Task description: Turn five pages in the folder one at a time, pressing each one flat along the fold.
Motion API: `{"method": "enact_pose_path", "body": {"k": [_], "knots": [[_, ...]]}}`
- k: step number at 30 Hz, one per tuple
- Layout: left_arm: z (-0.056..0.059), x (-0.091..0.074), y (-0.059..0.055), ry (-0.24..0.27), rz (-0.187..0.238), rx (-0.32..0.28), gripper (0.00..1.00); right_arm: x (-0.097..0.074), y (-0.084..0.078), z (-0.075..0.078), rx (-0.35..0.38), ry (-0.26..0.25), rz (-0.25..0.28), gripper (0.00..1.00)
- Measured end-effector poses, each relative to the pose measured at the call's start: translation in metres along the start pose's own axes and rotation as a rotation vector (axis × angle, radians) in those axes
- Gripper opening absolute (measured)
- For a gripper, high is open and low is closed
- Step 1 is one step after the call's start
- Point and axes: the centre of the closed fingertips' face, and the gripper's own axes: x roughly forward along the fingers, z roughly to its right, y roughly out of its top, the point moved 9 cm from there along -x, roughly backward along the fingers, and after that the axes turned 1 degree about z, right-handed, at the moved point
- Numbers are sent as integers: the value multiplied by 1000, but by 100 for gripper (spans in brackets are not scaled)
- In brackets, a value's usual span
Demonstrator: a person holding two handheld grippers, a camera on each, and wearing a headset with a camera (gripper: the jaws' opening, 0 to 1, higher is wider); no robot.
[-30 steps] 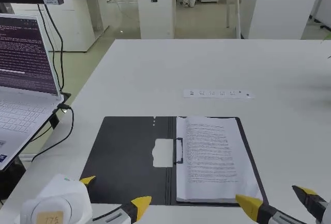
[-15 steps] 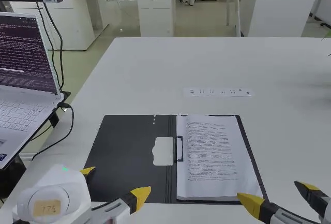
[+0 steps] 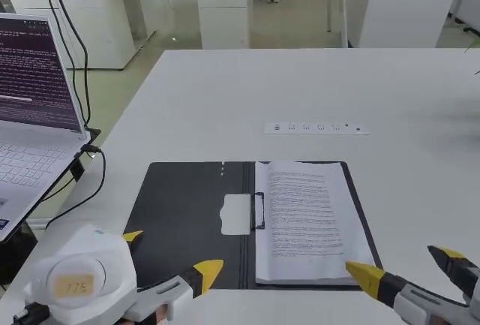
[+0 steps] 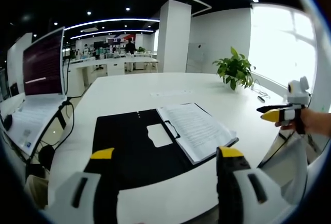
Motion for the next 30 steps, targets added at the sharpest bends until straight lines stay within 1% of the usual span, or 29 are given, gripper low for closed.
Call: {"method": "enact_pose_path", "body": {"k": [3,9,12,15,18,23,27,30], "knots": [[0,0,-1,1,-1,1,78,0,-1,0,0,-2,-1,89],[0,0,-6,-4,-15,-3,78,-3,-3,1,5,-8,-2,88],[0,2,-9,-9,-24,5,78,-4,-5,2,8,-11,-3,88],[1,4,-12,-17,-34,-3,77,-5,-9,2,14,-13,-10,88],[2,6,-15,-20,-42,2,77,-5,-11,3,18,-14,-15,88],[2,8,-18,-26,-54,0,77,-6,-12,4,26,-19,-13,88],[2,10,-20,-30,-58,1,76,-7,-13,5,27,-23,-17,88],[3,11,-21,-33,-57,-2,76,-8,-13,5,29,-27,-10,88]]}}
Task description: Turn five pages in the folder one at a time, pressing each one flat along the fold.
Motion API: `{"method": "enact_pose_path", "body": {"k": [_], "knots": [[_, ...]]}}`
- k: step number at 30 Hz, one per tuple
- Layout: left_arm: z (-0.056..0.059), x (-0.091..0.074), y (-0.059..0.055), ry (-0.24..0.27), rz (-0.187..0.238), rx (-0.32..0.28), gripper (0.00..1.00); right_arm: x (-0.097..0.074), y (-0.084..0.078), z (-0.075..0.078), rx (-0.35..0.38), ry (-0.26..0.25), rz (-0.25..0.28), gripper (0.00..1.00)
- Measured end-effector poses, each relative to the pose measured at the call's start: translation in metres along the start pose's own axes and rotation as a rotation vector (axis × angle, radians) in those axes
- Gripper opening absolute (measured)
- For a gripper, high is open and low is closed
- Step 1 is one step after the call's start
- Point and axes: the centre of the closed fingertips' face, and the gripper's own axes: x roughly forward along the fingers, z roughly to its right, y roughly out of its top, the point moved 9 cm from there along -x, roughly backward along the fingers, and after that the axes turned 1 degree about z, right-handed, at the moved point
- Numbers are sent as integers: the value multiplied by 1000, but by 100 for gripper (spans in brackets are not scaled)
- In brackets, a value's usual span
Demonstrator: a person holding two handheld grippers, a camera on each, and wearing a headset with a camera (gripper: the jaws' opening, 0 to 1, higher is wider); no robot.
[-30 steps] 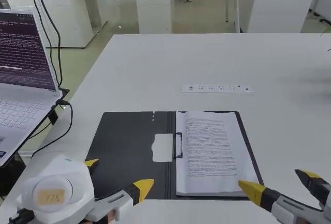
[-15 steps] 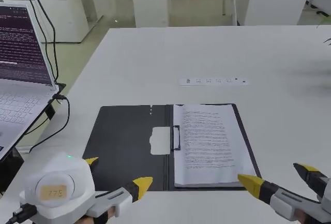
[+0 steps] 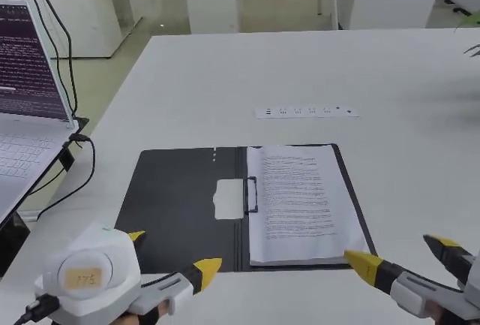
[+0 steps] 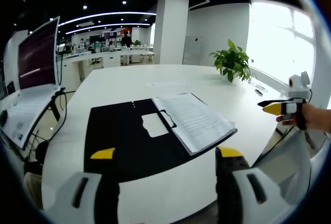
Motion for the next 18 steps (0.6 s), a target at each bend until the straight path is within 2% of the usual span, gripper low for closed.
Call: {"method": "enact_pose_path", "body": {"k": [8,12,18], "knots": [[1,8,2,-12,-2,8,75,-1,-2,1,8,-4,0,88],[2,19,8,-26,9,18,74,-2,-2,1,8,-8,2,88],[9,39,11,-62,9,44,71,-3,-3,2,15,-15,2,88]]}}
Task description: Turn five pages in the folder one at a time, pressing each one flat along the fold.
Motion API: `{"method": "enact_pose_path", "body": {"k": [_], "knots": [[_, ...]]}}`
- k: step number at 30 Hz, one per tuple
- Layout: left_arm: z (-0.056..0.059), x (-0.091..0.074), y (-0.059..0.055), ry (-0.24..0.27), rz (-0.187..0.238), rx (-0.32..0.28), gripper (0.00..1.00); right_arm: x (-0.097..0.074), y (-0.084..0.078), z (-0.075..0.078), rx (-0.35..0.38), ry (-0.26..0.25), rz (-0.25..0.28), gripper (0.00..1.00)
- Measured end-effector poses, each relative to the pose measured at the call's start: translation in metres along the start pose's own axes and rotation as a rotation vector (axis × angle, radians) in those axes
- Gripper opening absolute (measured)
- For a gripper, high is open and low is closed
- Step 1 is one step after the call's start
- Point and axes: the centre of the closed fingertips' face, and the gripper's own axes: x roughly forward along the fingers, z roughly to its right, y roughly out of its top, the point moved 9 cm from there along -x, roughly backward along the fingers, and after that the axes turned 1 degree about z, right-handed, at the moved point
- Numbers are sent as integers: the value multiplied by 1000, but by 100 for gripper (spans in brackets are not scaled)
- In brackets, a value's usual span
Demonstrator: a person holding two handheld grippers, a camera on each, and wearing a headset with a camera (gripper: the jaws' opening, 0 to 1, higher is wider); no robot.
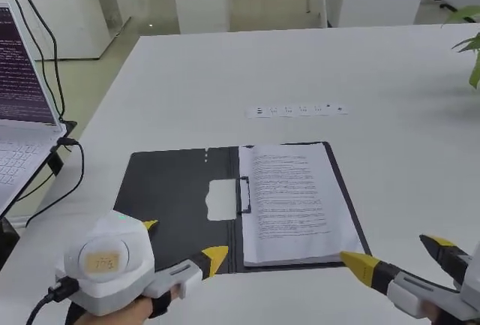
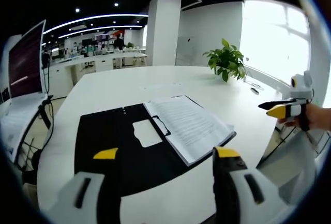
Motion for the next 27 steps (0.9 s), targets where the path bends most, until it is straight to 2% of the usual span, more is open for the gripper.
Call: {"method": "enact_pose_path", "body": {"k": [7,14,20,23,25,27], "knots": [[11,31,3,-59,-6,34,70,-1,0,1,-2,-7,6,88],[31,66,7,-120,-8,64,68,-1,-2,1,3,-13,3,87],[54,98,8,-187,-10,101,67,-2,-2,1,2,-18,4,87],[67,117,6,-220,-7,127,65,-3,-3,1,4,-25,4,87],[75,127,3,-239,-26,134,64,-4,-4,1,5,-32,5,87],[82,135,1,-253,-26,143,64,-5,-4,1,7,-36,7,87]]}}
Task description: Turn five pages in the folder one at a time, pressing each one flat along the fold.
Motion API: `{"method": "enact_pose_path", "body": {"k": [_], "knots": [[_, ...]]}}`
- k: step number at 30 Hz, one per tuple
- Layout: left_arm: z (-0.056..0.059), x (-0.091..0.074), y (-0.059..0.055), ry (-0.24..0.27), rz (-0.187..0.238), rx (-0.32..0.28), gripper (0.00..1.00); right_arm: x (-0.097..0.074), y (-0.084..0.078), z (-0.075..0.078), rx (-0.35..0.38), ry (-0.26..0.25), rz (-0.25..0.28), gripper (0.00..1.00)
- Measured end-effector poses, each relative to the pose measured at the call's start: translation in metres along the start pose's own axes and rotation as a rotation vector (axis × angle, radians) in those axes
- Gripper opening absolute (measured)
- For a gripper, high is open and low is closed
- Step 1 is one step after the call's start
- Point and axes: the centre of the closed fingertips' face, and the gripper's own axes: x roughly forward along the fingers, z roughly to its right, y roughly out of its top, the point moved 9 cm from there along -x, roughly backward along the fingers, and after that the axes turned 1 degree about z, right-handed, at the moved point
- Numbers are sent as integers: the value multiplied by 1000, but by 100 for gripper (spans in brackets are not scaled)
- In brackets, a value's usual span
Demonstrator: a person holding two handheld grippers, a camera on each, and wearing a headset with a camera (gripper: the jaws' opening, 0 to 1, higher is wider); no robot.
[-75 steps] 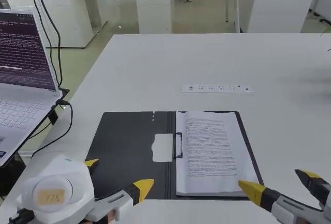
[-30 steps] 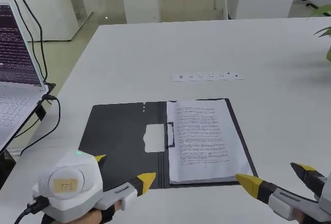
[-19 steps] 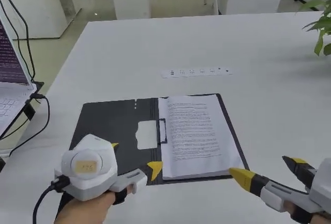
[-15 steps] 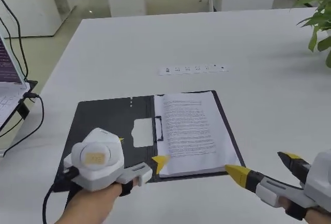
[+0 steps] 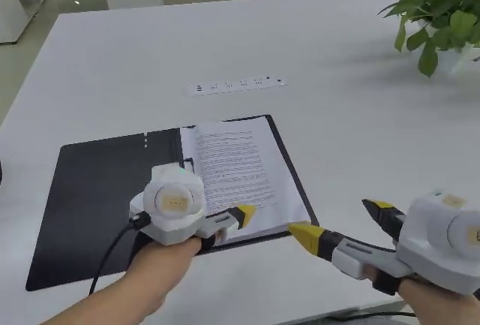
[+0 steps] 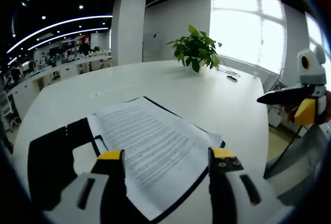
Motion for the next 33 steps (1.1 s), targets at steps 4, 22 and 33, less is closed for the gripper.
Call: {"method": "enact_pose_path", "body": {"k": [4,22,33], "knots": [[5,16,-5,-18,-22,5,63,-1,0,0,3,-13,2,87],[13,52,-19,-28,-57,38,57,0,4,0,9,-28,8,85],[23,61,-36,0,-59,77,53,0,2,2,14,-39,2,85]]}}
